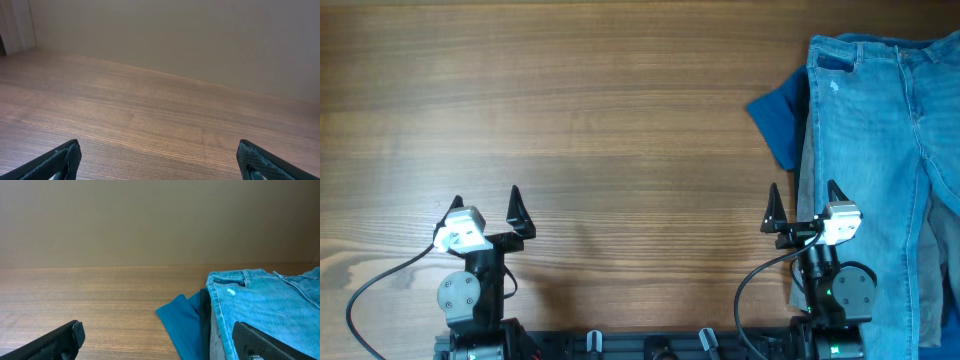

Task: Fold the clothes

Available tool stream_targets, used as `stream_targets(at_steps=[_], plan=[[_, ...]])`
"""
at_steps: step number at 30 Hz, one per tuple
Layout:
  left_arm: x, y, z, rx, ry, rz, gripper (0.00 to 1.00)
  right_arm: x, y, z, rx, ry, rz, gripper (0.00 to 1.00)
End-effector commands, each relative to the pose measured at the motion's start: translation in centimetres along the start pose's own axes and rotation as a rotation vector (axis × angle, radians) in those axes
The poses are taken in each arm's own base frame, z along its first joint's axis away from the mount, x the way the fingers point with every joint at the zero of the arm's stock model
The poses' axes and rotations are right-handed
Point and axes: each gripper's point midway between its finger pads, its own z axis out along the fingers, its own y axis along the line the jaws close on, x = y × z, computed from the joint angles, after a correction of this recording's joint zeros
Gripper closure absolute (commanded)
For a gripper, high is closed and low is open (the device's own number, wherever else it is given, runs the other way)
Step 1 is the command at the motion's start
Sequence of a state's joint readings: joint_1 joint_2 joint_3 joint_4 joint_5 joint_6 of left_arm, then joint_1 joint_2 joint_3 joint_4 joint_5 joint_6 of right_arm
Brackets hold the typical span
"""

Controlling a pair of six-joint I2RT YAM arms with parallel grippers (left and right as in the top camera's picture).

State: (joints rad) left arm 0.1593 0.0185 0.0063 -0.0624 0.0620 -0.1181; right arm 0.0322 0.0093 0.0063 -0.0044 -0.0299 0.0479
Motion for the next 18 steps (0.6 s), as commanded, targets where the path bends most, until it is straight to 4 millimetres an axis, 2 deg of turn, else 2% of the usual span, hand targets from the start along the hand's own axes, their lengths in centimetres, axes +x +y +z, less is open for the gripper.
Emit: stream_targets(at_steps=[1, 5, 7, 12, 18], plan=[[0.0, -0.5, -0.1, 0.030, 0.002, -0.003, 0.00, 0.1, 0.5, 0.0, -0.026, 0.004, 0.054, 0.00], [0.0, -0.5, -0.1, 0.034, 0.001, -0.003, 0.00, 0.1, 0.5, 0.0, -0.026, 0.006, 0.166, 0.00], [0.0, -0.7, -0.1, 0.040, 0.002, -0.005, 0.00, 0.1, 0.5, 0.0, -0.028, 0.006, 0.169, 0.00], [0.0, -0.9, -0.1, 0.056, 0.007, -0.134, 0.00, 0.0, 1.0, 0.0, -0.057, 0.009, 0.169, 0.00], [-0.6, -1.8, -0.3, 0.104, 0.005, -0.140, 0.00, -0.8, 1.1, 0.0, -0.055, 0.022, 0.162, 0.00]])
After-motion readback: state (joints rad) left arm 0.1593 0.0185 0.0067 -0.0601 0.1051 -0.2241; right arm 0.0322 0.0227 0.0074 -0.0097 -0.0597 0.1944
